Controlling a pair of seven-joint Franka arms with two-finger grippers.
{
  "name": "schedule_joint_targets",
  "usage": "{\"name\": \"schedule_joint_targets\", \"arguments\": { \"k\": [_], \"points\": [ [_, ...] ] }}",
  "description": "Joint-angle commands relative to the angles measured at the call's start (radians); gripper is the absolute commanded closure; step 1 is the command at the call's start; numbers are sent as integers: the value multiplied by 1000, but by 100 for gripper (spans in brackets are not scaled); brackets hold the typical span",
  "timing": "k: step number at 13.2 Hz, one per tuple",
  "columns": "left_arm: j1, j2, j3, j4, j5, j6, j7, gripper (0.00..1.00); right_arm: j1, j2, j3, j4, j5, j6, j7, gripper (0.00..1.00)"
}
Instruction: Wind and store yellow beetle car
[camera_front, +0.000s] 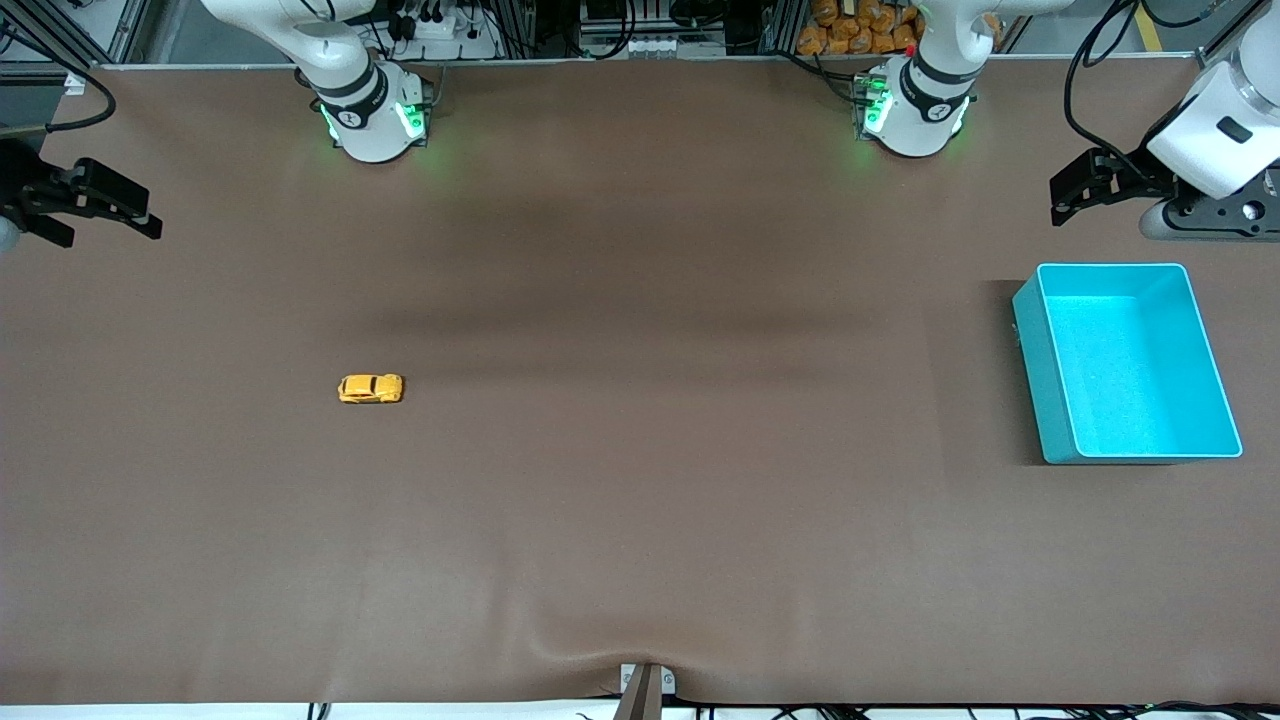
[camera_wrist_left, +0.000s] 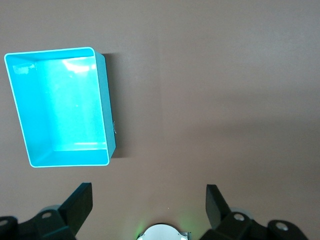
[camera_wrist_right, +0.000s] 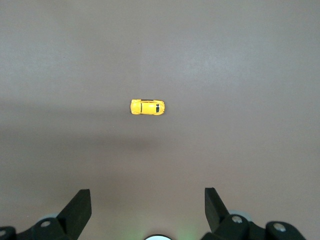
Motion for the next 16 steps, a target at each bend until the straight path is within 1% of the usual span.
{"name": "schedule_joint_targets", "arguments": {
  "k": [1, 12, 16],
  "points": [
    [4, -8, -2, 1, -17, -15, 10, 0, 4, 5, 10, 17, -16, -15, 53, 0],
    [7, -6, -1, 6, -17, -4, -16, 0, 4, 6, 13, 16, -18, -15, 52, 0],
    [27, -6, 2, 1, -32, -6, -11, 0, 6, 8, 18, 5, -18, -15, 49, 0]
  ]
}}
